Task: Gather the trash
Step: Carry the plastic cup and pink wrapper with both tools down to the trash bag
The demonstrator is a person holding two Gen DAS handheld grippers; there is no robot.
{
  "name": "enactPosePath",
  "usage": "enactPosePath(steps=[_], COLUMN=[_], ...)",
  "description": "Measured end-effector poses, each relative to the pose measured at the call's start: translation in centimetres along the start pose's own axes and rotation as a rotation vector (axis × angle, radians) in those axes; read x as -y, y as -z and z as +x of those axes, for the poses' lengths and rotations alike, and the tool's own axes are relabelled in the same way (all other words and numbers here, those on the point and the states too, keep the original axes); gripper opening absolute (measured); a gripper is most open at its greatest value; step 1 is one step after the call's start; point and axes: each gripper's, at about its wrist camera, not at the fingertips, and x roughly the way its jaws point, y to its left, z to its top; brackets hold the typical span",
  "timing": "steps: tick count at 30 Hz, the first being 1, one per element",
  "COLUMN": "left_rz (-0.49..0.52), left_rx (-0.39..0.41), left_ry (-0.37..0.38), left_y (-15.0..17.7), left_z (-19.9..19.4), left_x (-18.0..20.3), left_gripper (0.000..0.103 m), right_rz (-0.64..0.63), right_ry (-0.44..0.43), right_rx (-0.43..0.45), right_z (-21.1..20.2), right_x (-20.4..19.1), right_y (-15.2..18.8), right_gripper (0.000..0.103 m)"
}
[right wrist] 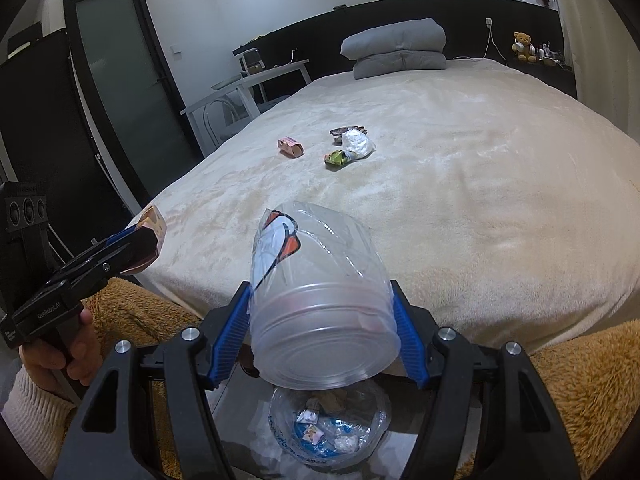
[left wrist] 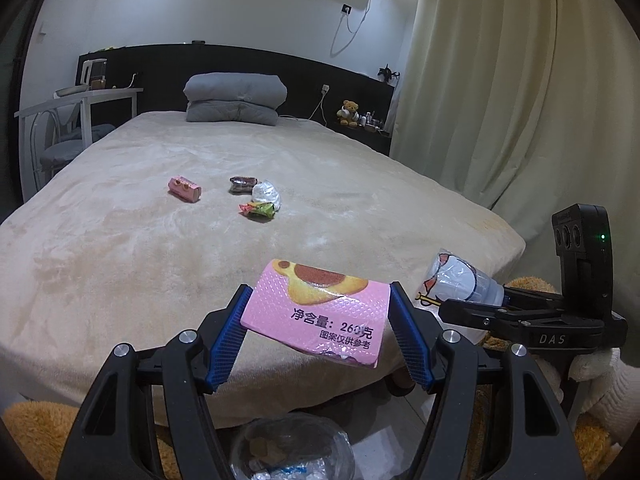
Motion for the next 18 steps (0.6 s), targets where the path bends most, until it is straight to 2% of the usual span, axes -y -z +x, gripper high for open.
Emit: enactPosePath(steps=[9, 18], left_rz=[-0.057, -0.146], left_rx=[-0.103, -0.248], left_ry=[0.006, 0.012], left_y=[2.4, 4.8], left_z=[0.7, 3.1], left_x=[-0.5, -1.3], left_gripper=[0.066, 0.066], right_rz=[0.033, 0.094], right_ry=[-0.022, -0.048], right_rx=[-0.095, -0.263], right_z=[1.4, 4.5], right_x=[0.0, 0.7], right_y=[1.4, 2.6], right_gripper=[0.066, 0.066])
